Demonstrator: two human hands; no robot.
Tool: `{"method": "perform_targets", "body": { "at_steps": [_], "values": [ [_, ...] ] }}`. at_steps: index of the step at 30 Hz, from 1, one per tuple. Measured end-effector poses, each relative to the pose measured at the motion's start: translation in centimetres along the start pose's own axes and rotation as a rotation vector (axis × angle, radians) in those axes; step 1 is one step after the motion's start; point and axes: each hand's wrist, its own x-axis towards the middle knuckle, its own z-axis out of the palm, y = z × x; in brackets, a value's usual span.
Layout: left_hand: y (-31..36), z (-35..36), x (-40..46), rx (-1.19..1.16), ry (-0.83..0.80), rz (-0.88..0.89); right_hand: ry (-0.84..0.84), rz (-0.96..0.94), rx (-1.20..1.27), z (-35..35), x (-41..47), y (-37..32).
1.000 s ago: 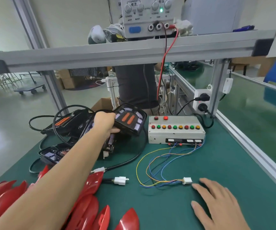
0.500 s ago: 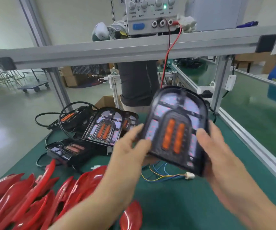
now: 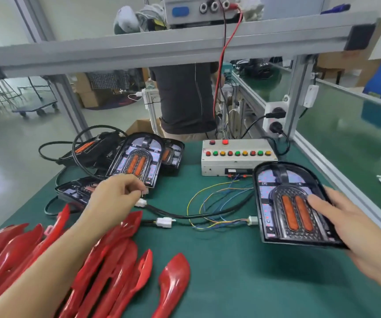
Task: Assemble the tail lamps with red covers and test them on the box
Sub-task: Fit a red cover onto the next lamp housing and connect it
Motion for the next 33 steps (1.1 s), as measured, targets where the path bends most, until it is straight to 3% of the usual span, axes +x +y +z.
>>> {"method": "perform_targets", "body": {
  "at_steps": [6, 9, 13, 16, 23, 26, 30, 33],
  "values": [
    [0.8, 0.3, -2.5, -0.032, -0.417, 0.095, -0.015, 0.119, -0.071, 0.0, -0.3, 2.3],
    [1.8, 1.6, -4.1, 0.159, -0.602, 0.110, -0.056, 0.172, -0.061, 0.8, 0.2, 2.1],
    [2.8, 3.4, -4.7, 0.497, -0.640, 0.190, -0.127, 0.193, -0.101, 2.6, 0.9, 1.4],
    [3.1, 4.0, -4.3, 0.508, -0.658, 0.201, -0.103, 0.165, -0.164, 3.4, 1.5, 1.4],
    [2.3, 4.5, -2.9, 0.109, -0.752, 0.006, -0.106, 0.120, -0.332, 2.9, 1.2, 1.2],
    [2.4, 4.8, -2.6, 0.010, -0.762, -0.022, -0.062, 0.066, -0.559, 2.4, 0.6, 0.9],
    [3.4, 3.2, -1.3, -0.539, -0.816, -0.197, 0.110, -0.143, -0.744, 2.3, -0.8, -0.1],
    [5.1, 2.6, 0.9, -0.908, -0.690, -0.242, 0.198, -0.448, -0.737, 3.3, -2.5, -1.5]
  ]
}}
